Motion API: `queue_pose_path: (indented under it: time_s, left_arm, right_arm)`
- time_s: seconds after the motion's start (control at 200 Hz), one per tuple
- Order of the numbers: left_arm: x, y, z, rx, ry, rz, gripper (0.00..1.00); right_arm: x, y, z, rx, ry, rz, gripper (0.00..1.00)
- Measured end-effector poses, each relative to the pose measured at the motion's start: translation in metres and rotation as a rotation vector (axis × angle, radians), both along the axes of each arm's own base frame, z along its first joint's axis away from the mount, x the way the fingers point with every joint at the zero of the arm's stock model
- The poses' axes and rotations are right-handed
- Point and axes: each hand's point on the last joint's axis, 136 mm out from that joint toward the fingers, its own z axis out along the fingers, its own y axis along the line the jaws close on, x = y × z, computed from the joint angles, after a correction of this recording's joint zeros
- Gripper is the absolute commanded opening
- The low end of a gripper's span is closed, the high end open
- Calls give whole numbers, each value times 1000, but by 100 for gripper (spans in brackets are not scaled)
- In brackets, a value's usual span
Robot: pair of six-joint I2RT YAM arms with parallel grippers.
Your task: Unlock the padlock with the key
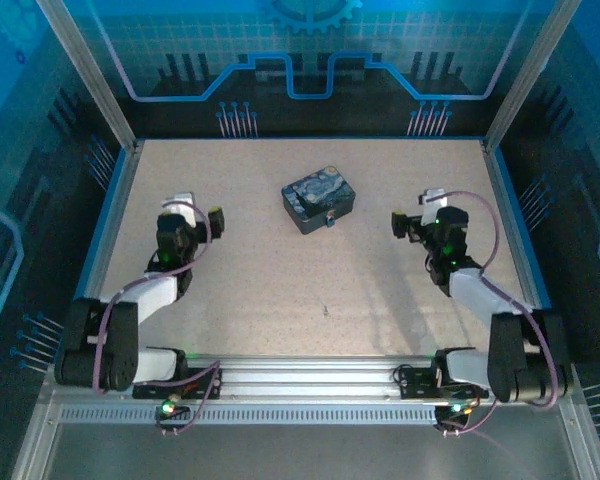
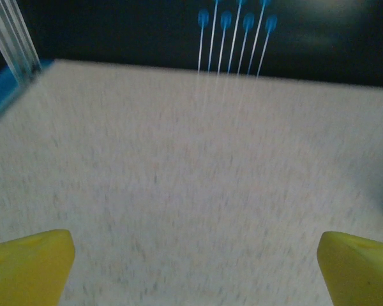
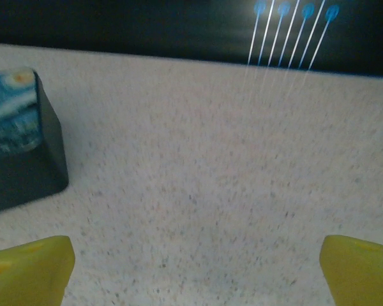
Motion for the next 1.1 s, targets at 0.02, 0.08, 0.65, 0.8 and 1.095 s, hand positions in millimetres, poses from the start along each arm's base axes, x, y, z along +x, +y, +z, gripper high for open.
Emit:
queue_pose_path:
  time_s: [0.02,0.08,0.65,0.8,1.095]
  left_arm:
    - [2,0,11,-6,-20,2,99]
    - [3,-1,39,-28,-65,5,99]
    - [-51,-48,34,-456,228,-44,99]
    - [-64,-92,27,-531,306,-142,99]
    - [-80,-160,12,-633,392,-280,99]
  right_arm:
    - [-1,0,6,3,-4,-1,100]
    - [-5,1,17,16,-5,-6,100]
    - [-90,89,-4,180,412,103,100]
    - [-125,127,-30,228,588,169,98]
    - [-167,179,-51,239,829,262,87]
